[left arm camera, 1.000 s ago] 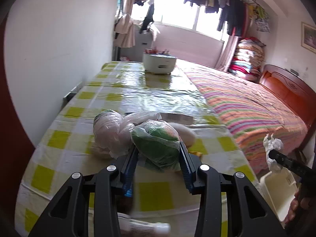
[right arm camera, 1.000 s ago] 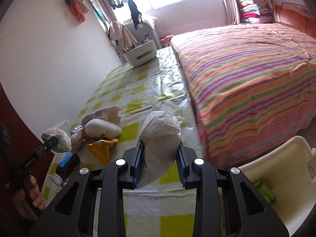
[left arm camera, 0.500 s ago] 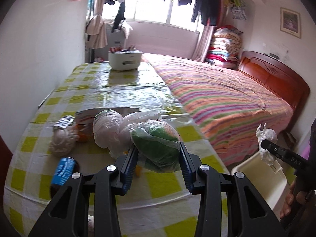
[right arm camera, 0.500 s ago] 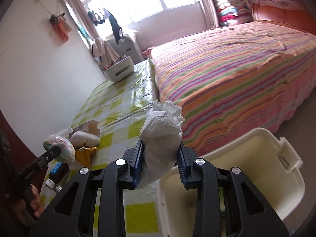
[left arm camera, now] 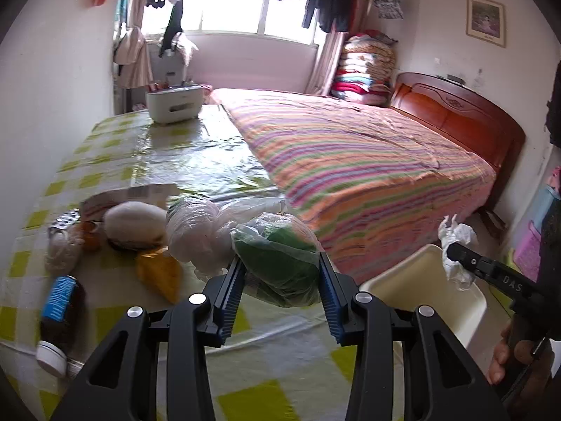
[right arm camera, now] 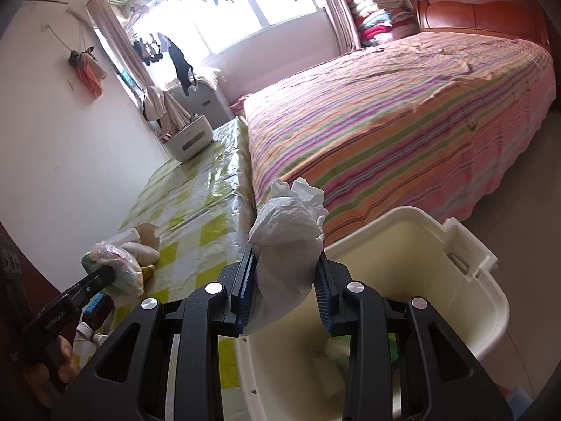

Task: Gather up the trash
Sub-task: 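Carry tissue to cream bin and release with right tool while left tool lifts clear bag, then lower the clear bag with green contents into the cream bin and open left tool, then move both tools back toward the remaining items on the table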

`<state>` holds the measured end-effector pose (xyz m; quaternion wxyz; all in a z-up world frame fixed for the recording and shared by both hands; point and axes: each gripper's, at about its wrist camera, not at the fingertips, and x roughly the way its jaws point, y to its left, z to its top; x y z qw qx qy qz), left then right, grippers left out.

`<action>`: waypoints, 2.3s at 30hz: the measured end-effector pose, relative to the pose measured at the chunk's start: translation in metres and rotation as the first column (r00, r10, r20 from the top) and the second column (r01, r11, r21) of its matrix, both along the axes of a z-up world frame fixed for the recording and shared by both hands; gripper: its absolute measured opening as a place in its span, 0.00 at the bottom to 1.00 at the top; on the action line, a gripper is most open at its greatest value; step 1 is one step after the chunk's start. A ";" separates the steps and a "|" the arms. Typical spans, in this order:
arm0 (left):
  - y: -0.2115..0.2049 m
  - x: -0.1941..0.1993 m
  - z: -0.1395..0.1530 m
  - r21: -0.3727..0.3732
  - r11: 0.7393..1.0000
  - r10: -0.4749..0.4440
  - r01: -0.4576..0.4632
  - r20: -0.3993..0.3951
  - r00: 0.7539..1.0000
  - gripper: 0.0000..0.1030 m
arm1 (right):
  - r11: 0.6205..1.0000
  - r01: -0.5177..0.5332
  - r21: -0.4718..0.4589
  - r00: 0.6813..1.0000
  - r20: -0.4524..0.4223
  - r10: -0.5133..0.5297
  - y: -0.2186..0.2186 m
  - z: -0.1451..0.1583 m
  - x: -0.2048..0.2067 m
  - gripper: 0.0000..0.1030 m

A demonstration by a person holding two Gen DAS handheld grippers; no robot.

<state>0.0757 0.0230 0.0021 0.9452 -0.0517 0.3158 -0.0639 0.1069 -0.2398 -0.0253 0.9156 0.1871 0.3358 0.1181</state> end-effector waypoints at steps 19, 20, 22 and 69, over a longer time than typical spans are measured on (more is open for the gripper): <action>-0.075 -0.003 -0.013 -0.026 0.979 -0.203 0.202 -0.041 0.978 0.39 | 0.983 0.183 0.018 0.983 0.028 -0.183 -0.053 -0.008 -0.034 0.69; -0.079 -0.004 -0.013 -0.024 0.977 -0.210 0.210 -0.041 0.977 0.39 | 0.980 0.195 0.028 0.980 0.034 -0.196 -0.056 -0.007 -0.035 0.69; -0.084 -0.003 -0.014 -0.022 0.974 -0.225 0.225 -0.043 0.973 0.39 | 0.976 0.215 0.043 0.975 0.043 -0.217 -0.062 -0.006 -0.038 0.69; -0.055 -0.009 -0.018 0.004 0.987 -0.163 0.163 -0.014 0.986 0.77 | 0.964 0.218 0.154 0.974 0.029 -0.225 -0.053 -0.010 -0.040 0.76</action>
